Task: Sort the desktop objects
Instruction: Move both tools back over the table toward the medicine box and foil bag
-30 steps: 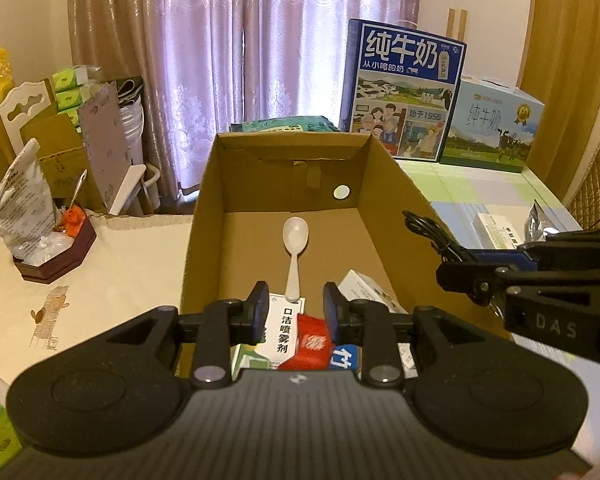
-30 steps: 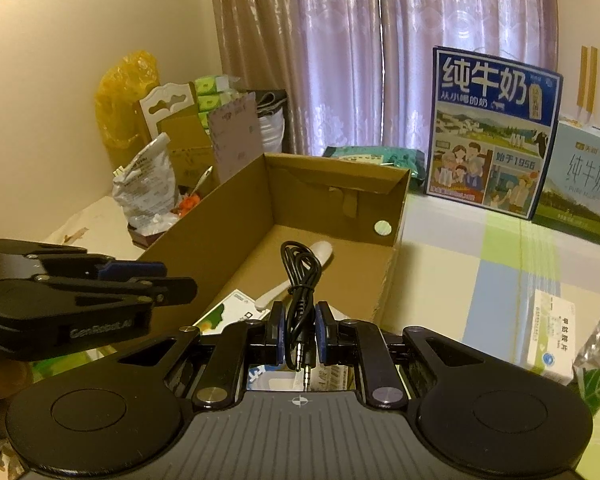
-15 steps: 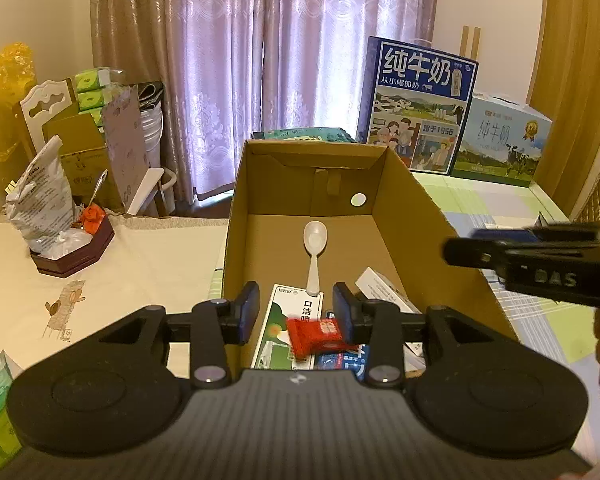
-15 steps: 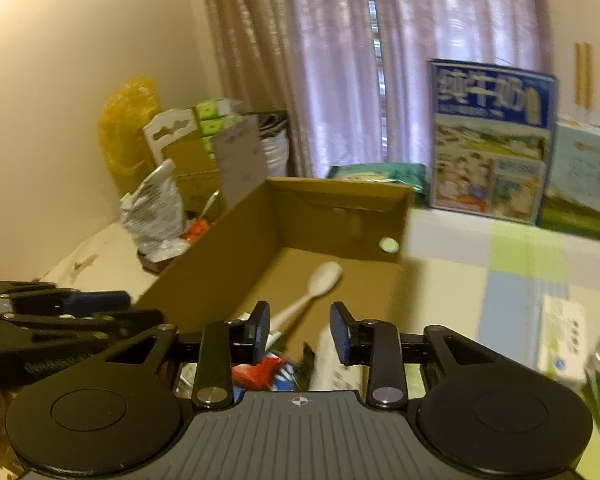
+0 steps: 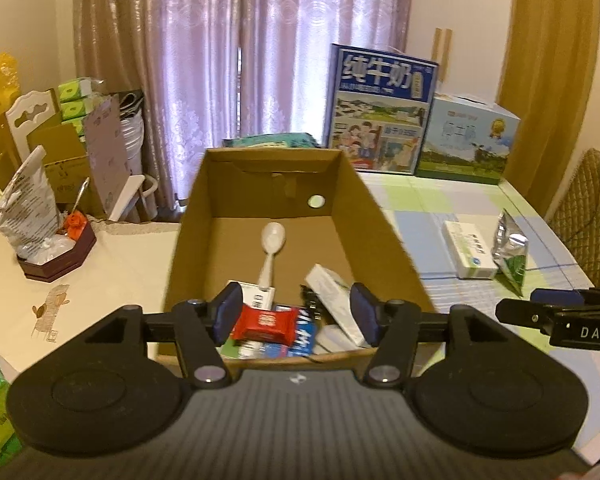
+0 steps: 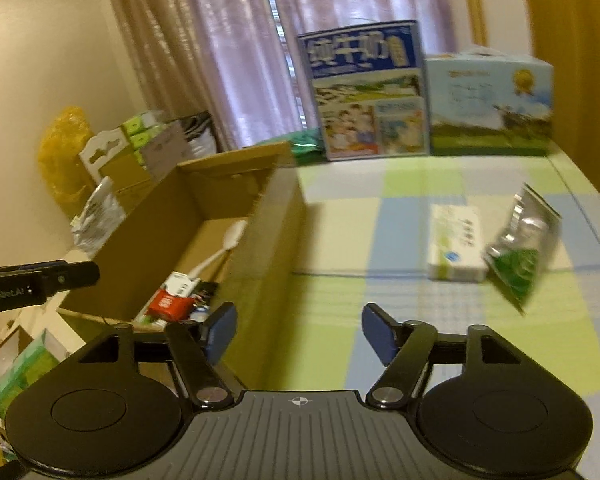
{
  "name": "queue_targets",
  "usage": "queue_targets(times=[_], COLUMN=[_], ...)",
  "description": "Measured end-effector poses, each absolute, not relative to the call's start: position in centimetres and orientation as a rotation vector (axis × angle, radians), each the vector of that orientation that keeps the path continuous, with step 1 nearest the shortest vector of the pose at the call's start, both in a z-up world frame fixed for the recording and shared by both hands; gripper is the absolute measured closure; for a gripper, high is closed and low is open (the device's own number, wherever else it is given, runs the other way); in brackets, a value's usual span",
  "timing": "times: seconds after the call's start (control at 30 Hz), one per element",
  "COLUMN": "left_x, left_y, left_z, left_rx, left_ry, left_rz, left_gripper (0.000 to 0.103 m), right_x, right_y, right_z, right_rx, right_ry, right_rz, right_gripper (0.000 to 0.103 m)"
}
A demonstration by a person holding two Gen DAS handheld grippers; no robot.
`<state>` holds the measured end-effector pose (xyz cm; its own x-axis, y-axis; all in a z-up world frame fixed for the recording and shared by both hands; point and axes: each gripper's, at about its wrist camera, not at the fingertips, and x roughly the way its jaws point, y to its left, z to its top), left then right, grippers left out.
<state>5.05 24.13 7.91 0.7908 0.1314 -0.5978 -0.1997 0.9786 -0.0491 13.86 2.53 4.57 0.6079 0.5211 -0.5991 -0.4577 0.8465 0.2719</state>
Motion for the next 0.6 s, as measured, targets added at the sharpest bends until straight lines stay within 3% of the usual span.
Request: queue_targets(times=[0.13,0.37,0.6], left_x=[5.0,4.7,4.8], left_y=[22.0,18.6,15.2], left_z=[8.4,9.3,9.7], left_rx=[-0.099,-0.085,-0.037], left_ry=[0.635,0.631,0.633], left_rz=[0.155,0.115,0.068], left_gripper=[0.041,0.023,0.010], right_x=[13.1,11.9,11.5], right_y=[0.5,-2.7,-6.2], right_z=[5.4,6.8,7.1], right_rx=[0.111,0.143,0.176], right_ry=[0.714,0.694,0.699], right_rz=[0.545,0.504,0.440], right_gripper=[0.022,0.005,0.002])
